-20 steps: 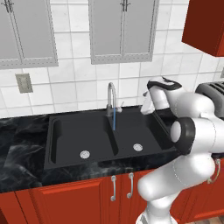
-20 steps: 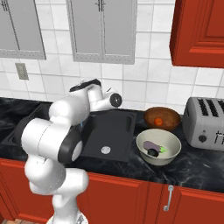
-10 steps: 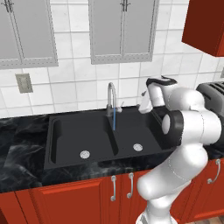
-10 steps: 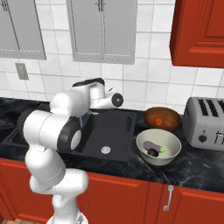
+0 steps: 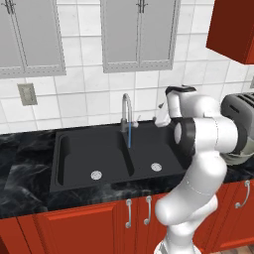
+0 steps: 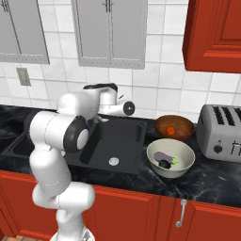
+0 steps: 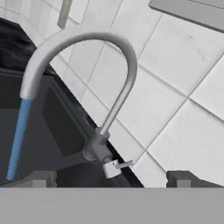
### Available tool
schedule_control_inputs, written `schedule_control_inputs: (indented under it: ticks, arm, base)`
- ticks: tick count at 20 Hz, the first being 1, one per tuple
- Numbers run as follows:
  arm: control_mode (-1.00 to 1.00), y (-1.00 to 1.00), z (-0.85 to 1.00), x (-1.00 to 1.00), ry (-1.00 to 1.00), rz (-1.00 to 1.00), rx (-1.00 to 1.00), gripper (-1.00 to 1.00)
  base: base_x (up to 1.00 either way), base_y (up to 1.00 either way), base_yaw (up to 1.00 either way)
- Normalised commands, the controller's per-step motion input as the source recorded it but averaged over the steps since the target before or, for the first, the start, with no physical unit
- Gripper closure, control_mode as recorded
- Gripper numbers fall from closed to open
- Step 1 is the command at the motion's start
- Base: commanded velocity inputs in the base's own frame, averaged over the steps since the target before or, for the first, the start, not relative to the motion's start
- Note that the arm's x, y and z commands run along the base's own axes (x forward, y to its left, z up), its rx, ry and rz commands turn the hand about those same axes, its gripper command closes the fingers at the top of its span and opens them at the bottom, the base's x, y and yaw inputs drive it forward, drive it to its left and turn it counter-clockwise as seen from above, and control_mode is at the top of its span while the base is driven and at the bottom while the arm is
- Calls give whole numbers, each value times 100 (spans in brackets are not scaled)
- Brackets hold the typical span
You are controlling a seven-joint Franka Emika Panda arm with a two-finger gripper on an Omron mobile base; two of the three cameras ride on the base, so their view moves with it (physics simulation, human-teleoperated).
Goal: Pick the eggplants from the sink and place them in one bowl. Place the apple in the other bowl. Then turn off the sink faucet.
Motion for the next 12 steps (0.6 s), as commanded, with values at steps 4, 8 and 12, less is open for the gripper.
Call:
schedule_control_inputs:
  ticks: [4,8,12]
  arm:
    - [-100,-6,-10,28,0,0,5,-100]
    - [-100,-6,-15,31,2,0,5,-100]
    - [-100,0,-17,25,0,2,4,-100]
  base:
    - [0,0,0]
    - [0,0,0]
    - [0,0,0]
